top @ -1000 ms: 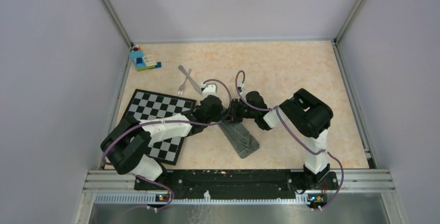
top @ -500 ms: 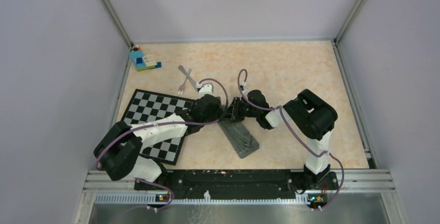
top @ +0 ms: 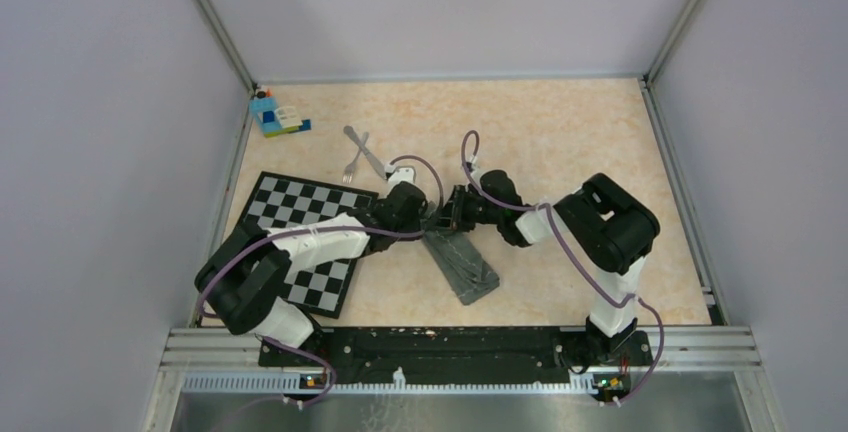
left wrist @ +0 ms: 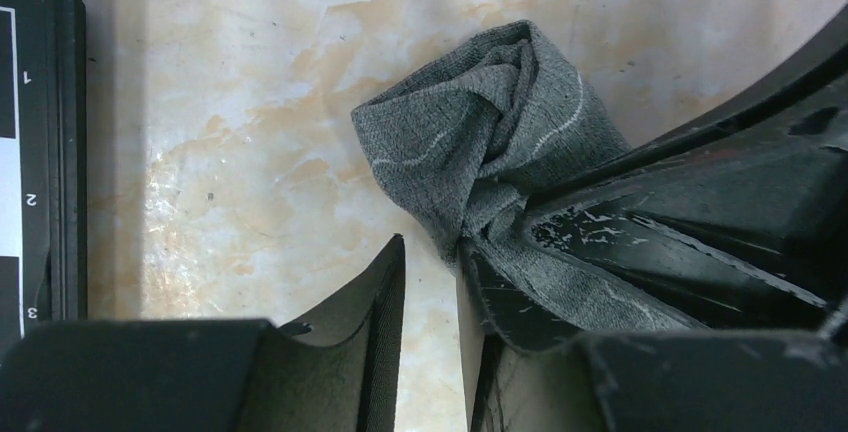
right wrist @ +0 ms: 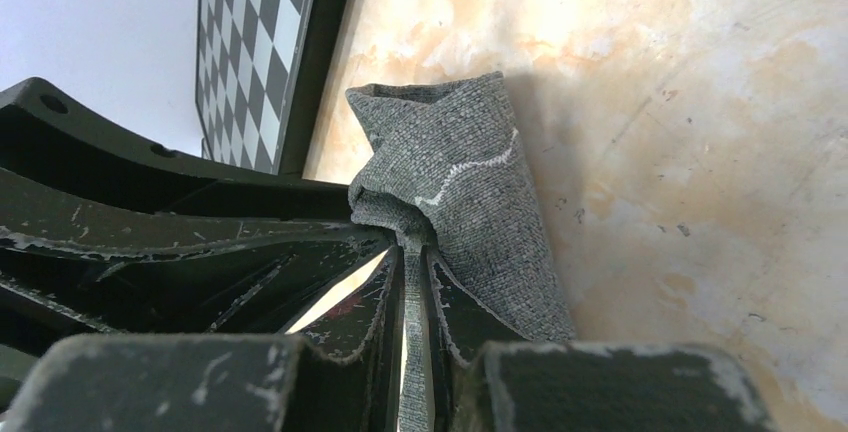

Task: Fold the napkin into a case and place the utensils inside
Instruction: Grasp the top corner of the smaller rectangle folded napkin from the folded napkin.

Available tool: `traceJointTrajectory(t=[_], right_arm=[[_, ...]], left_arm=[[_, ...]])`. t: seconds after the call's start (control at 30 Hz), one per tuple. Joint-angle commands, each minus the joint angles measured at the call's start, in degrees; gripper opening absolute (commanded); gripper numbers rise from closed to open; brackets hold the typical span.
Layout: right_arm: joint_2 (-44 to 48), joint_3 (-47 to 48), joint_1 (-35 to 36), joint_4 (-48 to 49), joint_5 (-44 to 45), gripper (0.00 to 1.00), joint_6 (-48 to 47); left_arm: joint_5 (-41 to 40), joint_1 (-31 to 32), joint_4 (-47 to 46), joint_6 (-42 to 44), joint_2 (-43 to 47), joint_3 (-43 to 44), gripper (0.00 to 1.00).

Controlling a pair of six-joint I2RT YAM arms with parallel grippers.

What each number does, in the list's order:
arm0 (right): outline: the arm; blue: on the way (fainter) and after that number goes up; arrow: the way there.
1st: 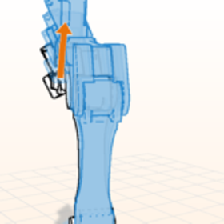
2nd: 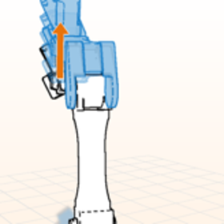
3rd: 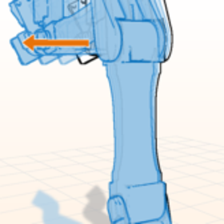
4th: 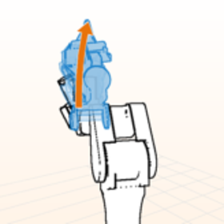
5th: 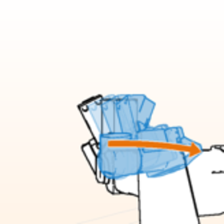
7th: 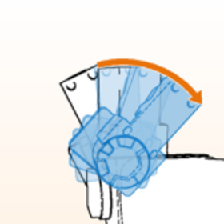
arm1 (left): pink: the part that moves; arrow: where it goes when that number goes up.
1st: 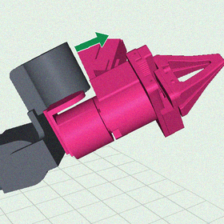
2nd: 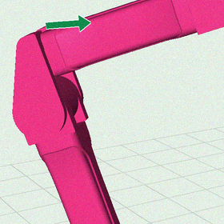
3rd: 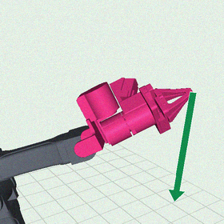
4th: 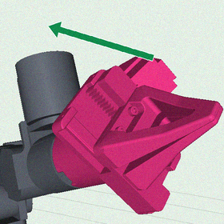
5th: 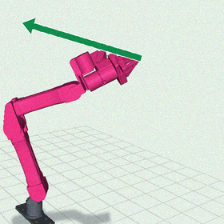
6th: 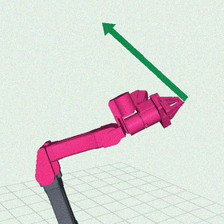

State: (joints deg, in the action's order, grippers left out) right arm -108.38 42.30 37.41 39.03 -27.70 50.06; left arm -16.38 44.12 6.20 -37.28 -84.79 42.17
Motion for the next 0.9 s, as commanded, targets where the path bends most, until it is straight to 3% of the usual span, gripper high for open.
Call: traceJointTrajectory(t=[0.0,0.27,0.4,0.47,0.87], right_arm=[[2.7,1.1,-0.8,0.1,-0.3,0.1,-1.8],[2.0,2.8,-0.9,-0.4,-0.9,0.1,-2.3],[1.6,4.3,-0.9,-1.7,-1.1,0.13,-3.0],[0.9,5.4,-0.8,-2.3,-1.3,0.13,-3.2],[-5.3,8.7,2.7,-2.4,-0.6,0.03,-1.5]], left_arm=[[-2.6,-0.2,0.7,1.9,-2.1,3.7,0.3],[-3.0,-0.1,-0.2,2.6,-4.0,4.8,0.29],[-3.0,-0.1,-0.3,3.3,-4.2,5.1,0.09],[-2.8,-0.1,-1.0,3.7,-3.6,4.5,0.03],[1.4,0.0,-5.8,4.5,0.3,1.9,0.0]])
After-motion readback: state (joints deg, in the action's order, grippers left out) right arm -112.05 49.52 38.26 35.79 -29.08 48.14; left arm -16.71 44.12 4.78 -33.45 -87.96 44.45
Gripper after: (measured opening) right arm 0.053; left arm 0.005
